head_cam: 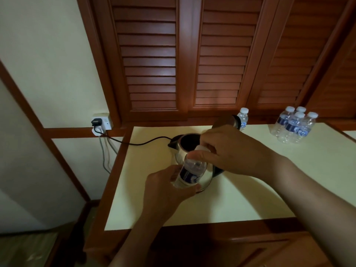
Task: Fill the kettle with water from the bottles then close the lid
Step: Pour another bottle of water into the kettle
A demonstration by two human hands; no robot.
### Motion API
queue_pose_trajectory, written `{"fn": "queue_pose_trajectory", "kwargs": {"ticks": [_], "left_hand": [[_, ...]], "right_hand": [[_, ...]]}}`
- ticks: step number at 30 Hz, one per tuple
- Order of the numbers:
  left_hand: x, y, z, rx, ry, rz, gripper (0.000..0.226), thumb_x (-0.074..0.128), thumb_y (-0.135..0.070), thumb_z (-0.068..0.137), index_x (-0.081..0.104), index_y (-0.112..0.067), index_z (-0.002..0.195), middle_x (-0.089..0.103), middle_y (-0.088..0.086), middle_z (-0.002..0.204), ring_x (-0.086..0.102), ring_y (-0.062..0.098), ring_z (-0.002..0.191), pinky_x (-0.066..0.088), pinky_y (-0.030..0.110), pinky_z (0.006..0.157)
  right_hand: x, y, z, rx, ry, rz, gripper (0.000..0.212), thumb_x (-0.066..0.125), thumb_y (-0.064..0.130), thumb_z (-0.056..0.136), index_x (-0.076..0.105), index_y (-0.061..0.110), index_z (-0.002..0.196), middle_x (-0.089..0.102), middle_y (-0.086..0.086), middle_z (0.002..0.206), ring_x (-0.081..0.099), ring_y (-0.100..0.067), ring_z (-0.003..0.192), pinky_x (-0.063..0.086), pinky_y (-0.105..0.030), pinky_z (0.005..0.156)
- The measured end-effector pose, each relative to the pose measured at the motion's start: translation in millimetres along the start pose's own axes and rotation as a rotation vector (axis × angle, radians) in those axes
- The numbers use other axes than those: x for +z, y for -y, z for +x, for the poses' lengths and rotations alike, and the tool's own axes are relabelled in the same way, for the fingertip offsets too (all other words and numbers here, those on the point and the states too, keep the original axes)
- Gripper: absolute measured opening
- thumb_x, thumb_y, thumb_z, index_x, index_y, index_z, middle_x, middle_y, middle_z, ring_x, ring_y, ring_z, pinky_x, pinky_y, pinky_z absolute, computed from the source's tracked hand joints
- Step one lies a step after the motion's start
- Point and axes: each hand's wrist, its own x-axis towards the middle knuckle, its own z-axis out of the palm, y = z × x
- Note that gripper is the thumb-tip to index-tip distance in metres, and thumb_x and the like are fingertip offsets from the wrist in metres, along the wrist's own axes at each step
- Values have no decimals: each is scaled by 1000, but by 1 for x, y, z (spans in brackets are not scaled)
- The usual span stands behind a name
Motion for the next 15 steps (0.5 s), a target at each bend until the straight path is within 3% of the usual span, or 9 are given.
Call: {"fn": "queue_pose_trajectory", "kwargs": {"ticks": [4, 7, 9, 12, 15], "left_hand": [[0, 1, 1, 6, 13, -29, 49, 90, -52, 60, 67, -49, 103, 68, -33, 84, 69, -11, 84, 59, 19, 77], [1, 3, 0, -12, -3, -82, 45, 89, -47, 60, 66, -52, 98, 75, -24, 87, 71, -6, 83, 61, 25, 76], [1, 6, -2, -39, -10, -114, 45, 90, -45, 62, 68, -48, 101, 77, -19, 90, 73, -4, 84, 62, 28, 76], [0, 10, -3, -55, -27, -129, 47, 94, -28, 66, 67, -48, 99, 76, -23, 87, 73, -3, 84, 61, 21, 76], [-2, 10, -3, -89, -43, -159, 50, 92, -15, 69, 68, -45, 99, 75, -28, 89, 73, -2, 87, 56, 14, 76]], "right_hand": [[-3, -8, 1, -41, 40, 109, 24, 63, 42, 92, 68, 21, 101, 55, 8, 89, 51, -5, 82, 38, -15, 71], [-3, -15, -3, -61, 11, 183, 30, 69, 38, 89, 67, 28, 117, 55, 13, 98, 53, -4, 88, 41, -16, 73], [-1, -20, -8, -46, -58, 242, 35, 71, 40, 87, 67, 30, 119, 56, 18, 97, 55, -4, 89, 44, -16, 73], [11, -27, -23, 51, -167, 340, 40, 73, 45, 83, 66, 29, 119, 59, 22, 90, 60, -3, 86, 47, -17, 71], [35, -38, -46, 157, -192, 494, 28, 79, 43, 77, 68, 30, 99, 66, 12, 81, 65, -11, 75, 51, -24, 64]]}}
